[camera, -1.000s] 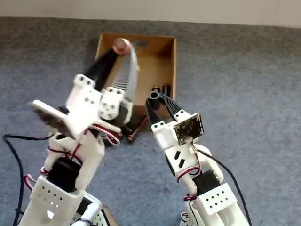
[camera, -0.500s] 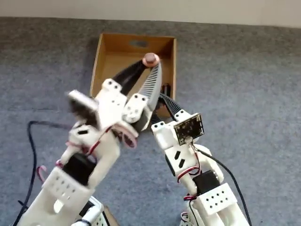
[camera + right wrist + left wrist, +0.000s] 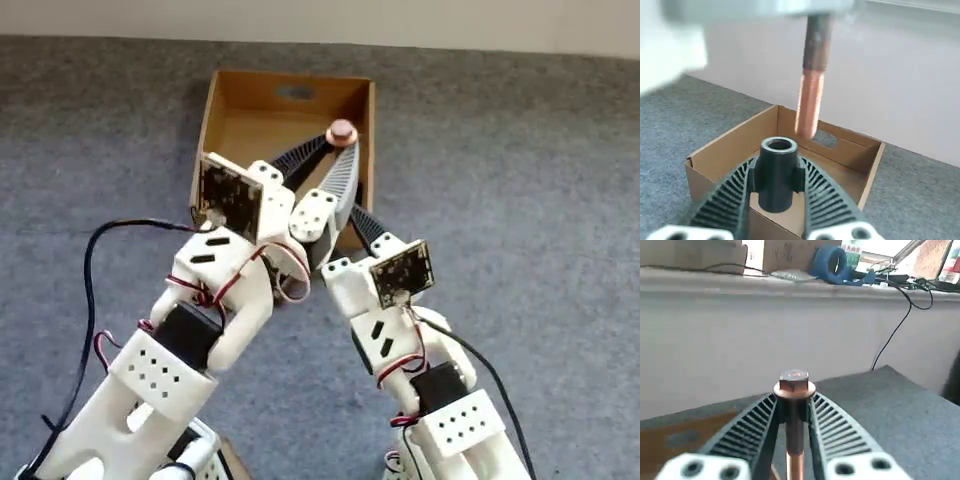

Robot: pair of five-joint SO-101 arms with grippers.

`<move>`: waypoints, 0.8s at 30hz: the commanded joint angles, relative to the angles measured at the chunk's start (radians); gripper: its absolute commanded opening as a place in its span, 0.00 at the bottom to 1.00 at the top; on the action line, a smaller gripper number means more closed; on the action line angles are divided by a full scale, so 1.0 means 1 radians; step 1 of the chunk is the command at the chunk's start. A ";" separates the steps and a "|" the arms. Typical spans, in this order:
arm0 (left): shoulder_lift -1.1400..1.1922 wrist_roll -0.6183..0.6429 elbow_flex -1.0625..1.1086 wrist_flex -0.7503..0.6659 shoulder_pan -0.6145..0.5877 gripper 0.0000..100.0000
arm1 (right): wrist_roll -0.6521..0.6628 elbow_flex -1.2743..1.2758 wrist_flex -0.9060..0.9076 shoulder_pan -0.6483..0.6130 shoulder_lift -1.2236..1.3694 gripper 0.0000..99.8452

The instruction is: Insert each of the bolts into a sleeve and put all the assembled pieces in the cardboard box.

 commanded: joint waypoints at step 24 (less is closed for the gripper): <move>0.134 0.005 -0.183 0.098 0.007 0.01 | -0.092 -0.008 0.004 0.038 -0.013 0.01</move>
